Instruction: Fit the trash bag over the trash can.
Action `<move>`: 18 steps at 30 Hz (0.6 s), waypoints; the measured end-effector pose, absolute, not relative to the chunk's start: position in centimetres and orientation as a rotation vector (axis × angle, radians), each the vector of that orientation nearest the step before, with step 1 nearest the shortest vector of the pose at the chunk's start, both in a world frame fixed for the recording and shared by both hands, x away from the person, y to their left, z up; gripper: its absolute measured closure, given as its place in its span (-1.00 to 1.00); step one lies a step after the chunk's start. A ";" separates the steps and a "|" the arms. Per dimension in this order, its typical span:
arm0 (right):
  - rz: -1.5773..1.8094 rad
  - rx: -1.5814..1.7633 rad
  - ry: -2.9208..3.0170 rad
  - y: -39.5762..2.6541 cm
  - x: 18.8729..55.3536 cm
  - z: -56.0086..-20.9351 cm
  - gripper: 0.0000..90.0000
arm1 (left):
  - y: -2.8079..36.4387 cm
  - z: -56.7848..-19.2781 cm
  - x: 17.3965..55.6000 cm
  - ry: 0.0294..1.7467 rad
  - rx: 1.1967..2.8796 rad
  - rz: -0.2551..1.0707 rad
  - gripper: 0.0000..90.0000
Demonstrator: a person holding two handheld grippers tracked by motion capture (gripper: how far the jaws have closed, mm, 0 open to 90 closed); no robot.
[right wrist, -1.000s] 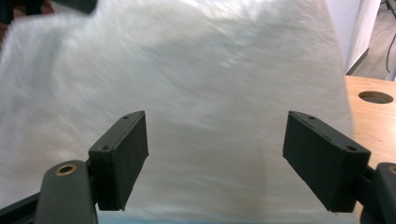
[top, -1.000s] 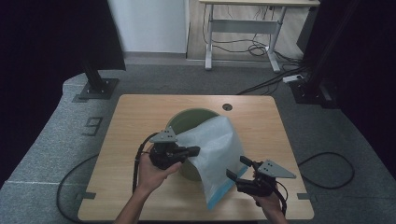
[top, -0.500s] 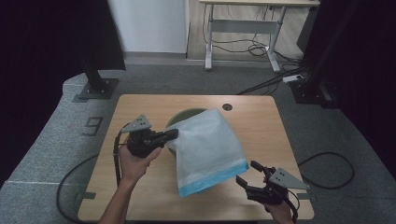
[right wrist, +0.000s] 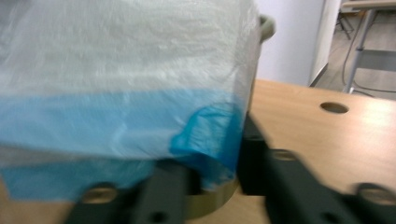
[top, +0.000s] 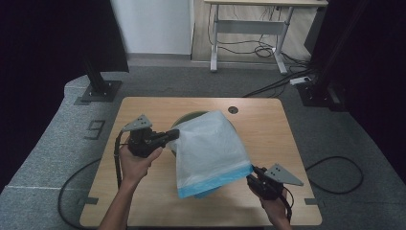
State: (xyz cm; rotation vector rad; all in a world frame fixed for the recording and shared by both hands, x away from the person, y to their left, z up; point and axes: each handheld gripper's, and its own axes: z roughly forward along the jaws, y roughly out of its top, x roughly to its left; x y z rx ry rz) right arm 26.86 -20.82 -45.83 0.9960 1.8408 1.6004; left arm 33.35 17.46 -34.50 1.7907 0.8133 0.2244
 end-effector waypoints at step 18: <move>1.564 0.909 1.585 -24.0 27.1 -36.1 0.97 | 14.3 -35.6 35.8 0.783 1.819 0.177 0.99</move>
